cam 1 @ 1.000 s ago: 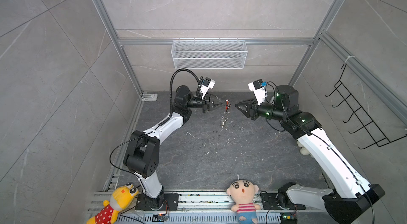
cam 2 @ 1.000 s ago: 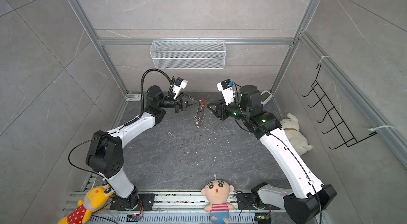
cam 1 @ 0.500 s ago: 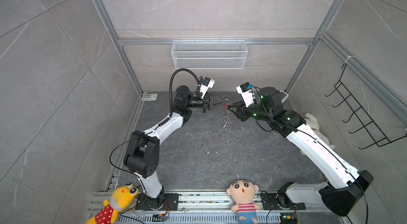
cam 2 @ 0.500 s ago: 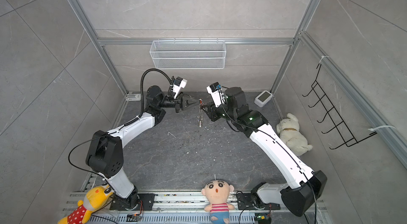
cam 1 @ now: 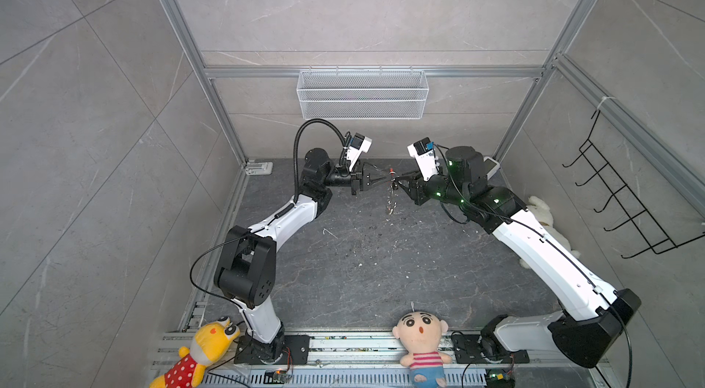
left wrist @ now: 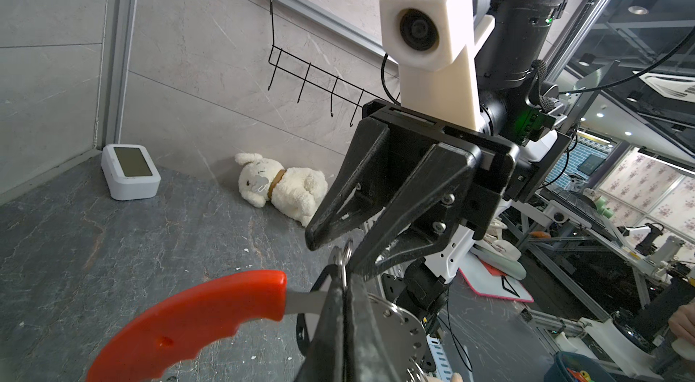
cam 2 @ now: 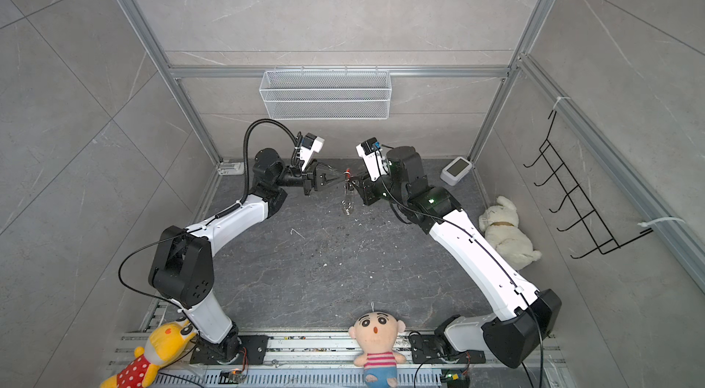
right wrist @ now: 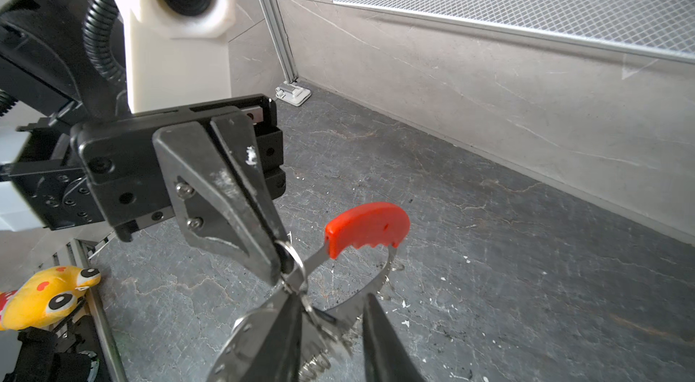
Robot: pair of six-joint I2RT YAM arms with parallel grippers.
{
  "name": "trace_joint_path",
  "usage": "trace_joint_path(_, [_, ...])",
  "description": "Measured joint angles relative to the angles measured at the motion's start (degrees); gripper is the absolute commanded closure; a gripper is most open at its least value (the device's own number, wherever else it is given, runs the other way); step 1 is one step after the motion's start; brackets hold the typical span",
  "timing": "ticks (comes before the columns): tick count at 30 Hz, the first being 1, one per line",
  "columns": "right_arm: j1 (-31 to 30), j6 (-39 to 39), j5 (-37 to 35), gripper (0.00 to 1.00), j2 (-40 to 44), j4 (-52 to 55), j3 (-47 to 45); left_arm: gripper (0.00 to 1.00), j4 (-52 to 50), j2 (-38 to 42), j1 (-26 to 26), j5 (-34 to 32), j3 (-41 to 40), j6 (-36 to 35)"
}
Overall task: Attach keys to a key ring
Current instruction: Insert the key into the keyring.
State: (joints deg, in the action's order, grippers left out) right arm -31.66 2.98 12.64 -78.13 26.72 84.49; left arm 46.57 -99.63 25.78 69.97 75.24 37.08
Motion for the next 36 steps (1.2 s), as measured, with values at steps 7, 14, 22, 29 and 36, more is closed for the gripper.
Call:
trace_joint_path(7, [-0.7, -0.9, 0.2, 0.99, -0.1, 0.2, 0.7, 1.0, 0.0, 0.0, 0.0, -0.5, 0.0, 0.0])
trace_joint_path(14, [-0.7, -1.2, 0.1, 1.0, -0.1, 0.3, 0.7, 1.0, 0.0, -0.1, 0.0, -0.5, 0.0, 0.3])
trace_joint_path(22, [-0.8, -1.8, -0.2, 1.0, -0.1, 0.4, 0.7, 1.0, 0.1, -0.1, 0.0, -0.7, 0.0, 1.0])
trace_joint_path(29, [-0.7, -1.5, 1.9, 1.0, -0.1, -1.1, -0.8, 1.0, 4.0, -1.1, 0.0, -0.6, 0.0, 5.0])
trace_joint_path(36, [-0.6, -0.1, 3.5, 1.0, -0.1, -4.4, -3.0, 1.0, 6.4, -2.0, -0.3, -0.4, 0.0, 7.8])
